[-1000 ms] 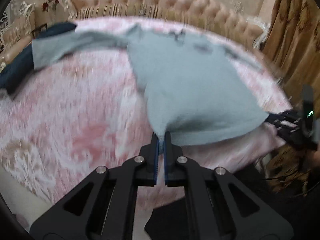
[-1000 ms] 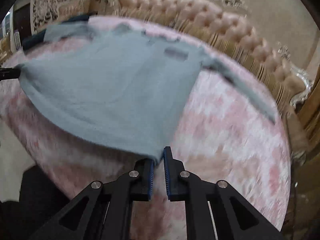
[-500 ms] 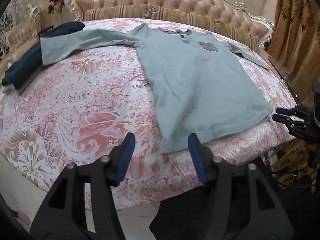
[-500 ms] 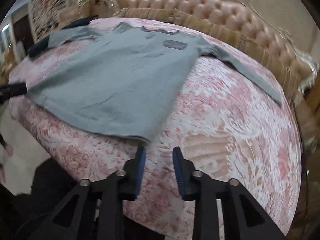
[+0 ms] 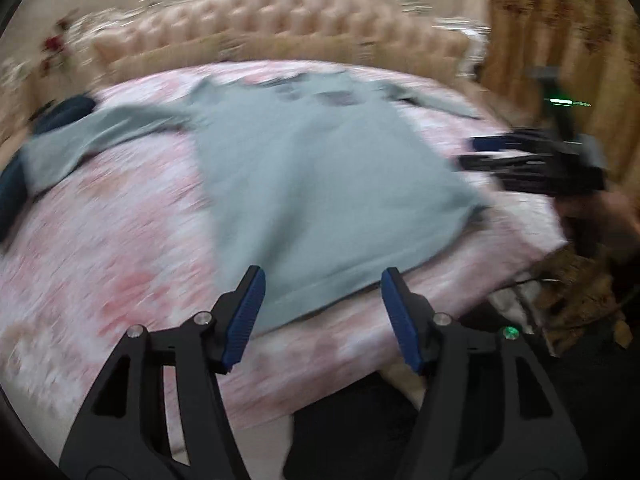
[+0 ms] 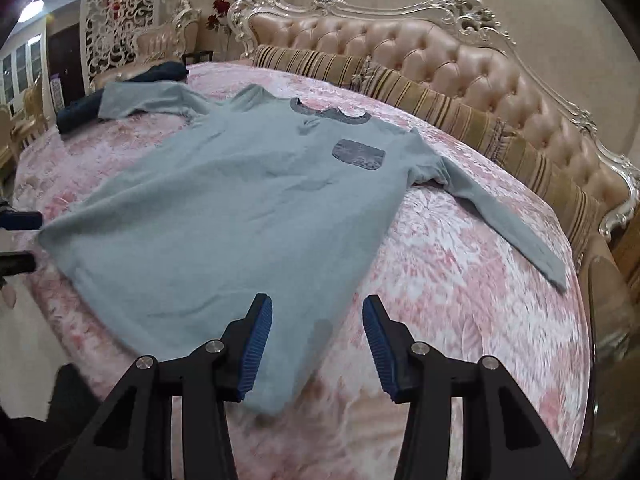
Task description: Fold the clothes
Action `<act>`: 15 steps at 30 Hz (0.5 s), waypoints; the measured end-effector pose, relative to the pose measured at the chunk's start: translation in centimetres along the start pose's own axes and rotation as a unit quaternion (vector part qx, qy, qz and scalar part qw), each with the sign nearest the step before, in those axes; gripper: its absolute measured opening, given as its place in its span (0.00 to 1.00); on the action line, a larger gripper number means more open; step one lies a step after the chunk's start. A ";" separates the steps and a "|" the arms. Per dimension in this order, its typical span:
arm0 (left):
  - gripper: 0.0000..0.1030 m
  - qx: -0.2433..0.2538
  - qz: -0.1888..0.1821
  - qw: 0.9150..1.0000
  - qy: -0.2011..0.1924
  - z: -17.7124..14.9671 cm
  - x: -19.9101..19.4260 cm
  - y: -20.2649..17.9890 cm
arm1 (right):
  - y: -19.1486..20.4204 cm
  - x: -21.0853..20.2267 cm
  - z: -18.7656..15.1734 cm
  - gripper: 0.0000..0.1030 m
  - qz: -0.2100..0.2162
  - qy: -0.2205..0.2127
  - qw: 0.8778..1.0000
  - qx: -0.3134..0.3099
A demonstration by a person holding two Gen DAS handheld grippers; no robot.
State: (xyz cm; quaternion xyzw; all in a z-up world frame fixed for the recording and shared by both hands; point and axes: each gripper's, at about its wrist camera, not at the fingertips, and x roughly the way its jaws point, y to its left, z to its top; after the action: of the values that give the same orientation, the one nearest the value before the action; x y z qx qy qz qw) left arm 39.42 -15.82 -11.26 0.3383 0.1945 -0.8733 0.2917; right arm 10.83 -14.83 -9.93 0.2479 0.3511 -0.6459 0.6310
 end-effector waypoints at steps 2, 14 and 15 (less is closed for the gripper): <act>0.62 0.023 -0.062 0.998 -0.003 0.9 1.2 -1.7 | -1.1 -0.8 -0.1 0.47 0.006 -0.010 1.000 0.022; 0.46 0.223 -0.127 0.965 0.047 5.3 11.0 -12.6 | -4.0 -4.7 -6.1 0.52 -0.043 0.022 0.998 0.049; 0.36 0.237 -0.118 0.963 0.056 5.4 11.9 -13.1 | -4.2 -4.9 -6.7 0.52 -0.043 0.024 0.997 0.053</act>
State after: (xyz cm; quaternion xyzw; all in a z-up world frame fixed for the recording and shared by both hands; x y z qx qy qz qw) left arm 21.32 -13.36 -14.02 0.4210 0.0361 -0.9022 0.0865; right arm 6.23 -6.78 -9.83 0.2811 0.3417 -0.6838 0.5802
